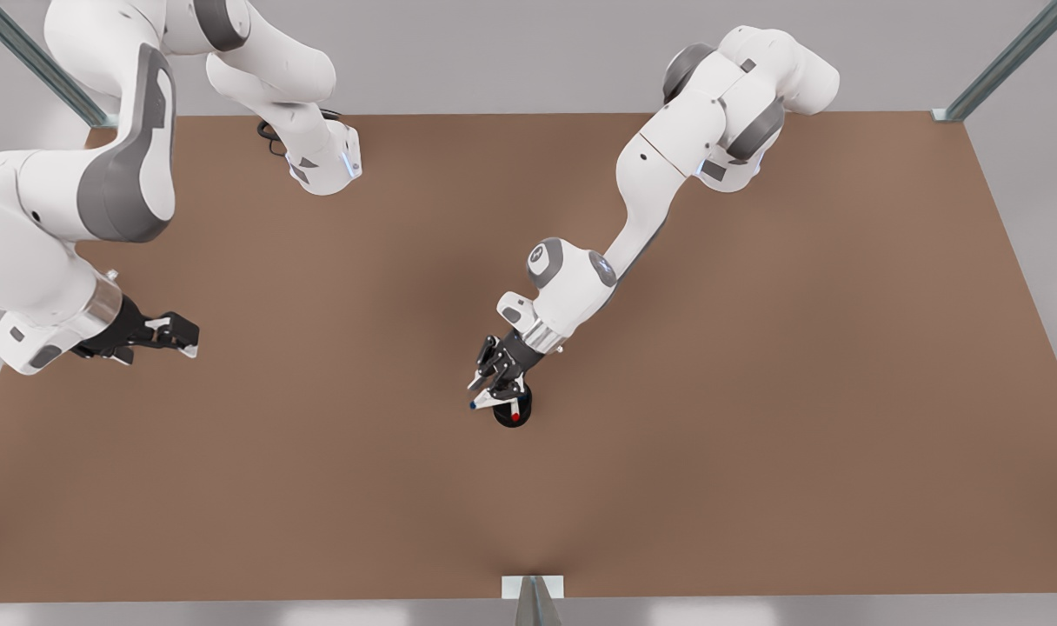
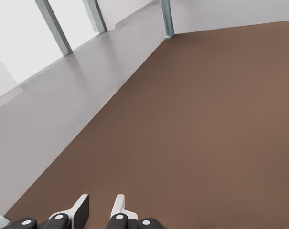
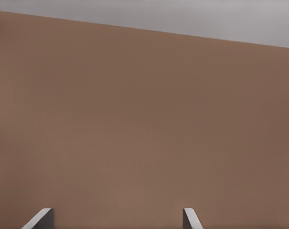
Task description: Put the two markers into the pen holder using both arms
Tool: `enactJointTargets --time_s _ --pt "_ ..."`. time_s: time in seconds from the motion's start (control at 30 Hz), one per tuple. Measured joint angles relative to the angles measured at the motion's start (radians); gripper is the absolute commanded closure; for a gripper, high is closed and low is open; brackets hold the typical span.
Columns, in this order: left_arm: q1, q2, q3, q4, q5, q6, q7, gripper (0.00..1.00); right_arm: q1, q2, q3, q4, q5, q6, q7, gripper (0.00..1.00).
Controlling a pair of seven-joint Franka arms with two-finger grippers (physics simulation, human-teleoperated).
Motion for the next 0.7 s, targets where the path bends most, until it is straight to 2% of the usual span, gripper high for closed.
enactJointTargets --time_s 0.03,0.13,0.23,0.33,0.43,0.53,0.6,0.7 --pt "0.000 -0.003 -0.003 0.003 0.000 0.000 -0.003 0.00 0.000 0.000 0.000 0.000 -0.001 0.002 0.002 0.00" --pt "0.006 -0.043 0.015 0.008 0.003 -0.034 -0.047 0.00 0.000 0.001 0.001 0.000 -0.003 0.008 0.006 0.00" --pt "0.023 -0.159 0.252 0.018 0.093 -0.258 -0.188 0.00 0.000 0.002 0.001 -0.001 -0.004 0.011 0.009 0.00" --pt "0.098 -0.274 0.520 0.076 0.189 -0.659 -0.351 0.00 -0.002 0.003 0.000 -0.002 -0.004 0.013 0.012 0.00" --pt "0.115 -0.364 0.647 0.118 0.362 -0.986 -0.516 0.00 -0.003 0.003 -0.001 -0.003 -0.003 0.014 0.014 0.00" --pt "0.364 -0.582 0.361 0.039 0.605 -1.208 -0.656 0.00 -0.004 0.004 -0.001 -0.003 -0.002 0.015 0.016 0.00" --pt "0.453 -0.655 0.278 -0.011 0.700 -1.303 -0.737 0.00 -0.004 0.004 -0.001 -0.003 -0.001 0.015 0.016 0.00" --pt "0.515 -0.661 0.202 -0.021 0.784 -1.387 -0.845 0.00 -0.006 0.004 -0.001 -0.003 0.000 0.015 0.017 0.00"
